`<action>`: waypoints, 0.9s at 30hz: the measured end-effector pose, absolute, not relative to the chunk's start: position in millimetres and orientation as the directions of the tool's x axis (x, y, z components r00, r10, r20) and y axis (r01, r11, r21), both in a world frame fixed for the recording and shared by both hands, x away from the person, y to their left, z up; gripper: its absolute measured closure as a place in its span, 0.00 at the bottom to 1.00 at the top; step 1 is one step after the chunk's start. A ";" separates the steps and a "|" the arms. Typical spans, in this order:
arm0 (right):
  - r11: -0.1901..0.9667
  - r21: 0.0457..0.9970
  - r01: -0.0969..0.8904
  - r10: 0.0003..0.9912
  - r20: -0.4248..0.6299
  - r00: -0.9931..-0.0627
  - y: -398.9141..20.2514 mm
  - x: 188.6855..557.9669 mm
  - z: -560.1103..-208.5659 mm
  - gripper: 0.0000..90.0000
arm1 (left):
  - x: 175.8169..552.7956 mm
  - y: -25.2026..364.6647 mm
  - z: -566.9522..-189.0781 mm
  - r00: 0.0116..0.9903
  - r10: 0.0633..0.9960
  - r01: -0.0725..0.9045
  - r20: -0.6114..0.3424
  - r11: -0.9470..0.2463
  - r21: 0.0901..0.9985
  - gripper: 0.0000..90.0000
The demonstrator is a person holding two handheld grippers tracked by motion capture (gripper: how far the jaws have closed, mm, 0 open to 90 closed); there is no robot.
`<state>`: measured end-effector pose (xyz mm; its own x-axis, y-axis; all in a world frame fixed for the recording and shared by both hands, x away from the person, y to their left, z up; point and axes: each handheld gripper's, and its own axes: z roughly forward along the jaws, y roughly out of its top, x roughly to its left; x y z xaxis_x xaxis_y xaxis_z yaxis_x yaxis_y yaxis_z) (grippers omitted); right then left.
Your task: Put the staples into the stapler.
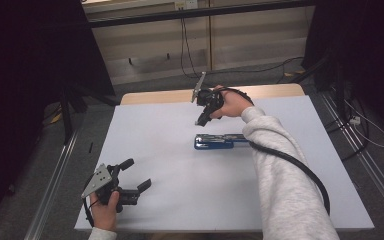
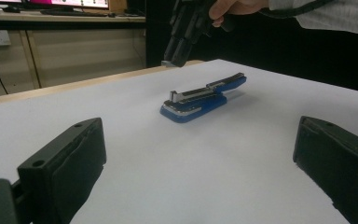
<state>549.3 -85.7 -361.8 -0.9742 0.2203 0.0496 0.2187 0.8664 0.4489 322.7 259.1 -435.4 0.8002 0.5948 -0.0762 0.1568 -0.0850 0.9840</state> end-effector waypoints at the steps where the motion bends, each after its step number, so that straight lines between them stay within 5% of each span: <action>1: 0.865 0.450 0.223 0.223 0.053 -0.973 -85.7 548.5 -361.3 0.87 | 322.8 259.1 -435.4 0.800 0.595 0.157 -0.076 -0.086 0.984 0.03; 27: 0.870 0.441 0.219 0.206 0.078 -0.976 -83.5 537.7 -366.1 0.87 | 323.4 258.7 -435.4 0.800 0.596 0.155 -0.066 -0.099 0.983 0.03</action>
<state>537.7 -83.5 -366.1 -0.9755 0.2057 0.0777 0.2187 0.8704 0.4412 323.4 258.7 -435.4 0.8004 0.5959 -0.0660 0.1547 -0.0990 0.9830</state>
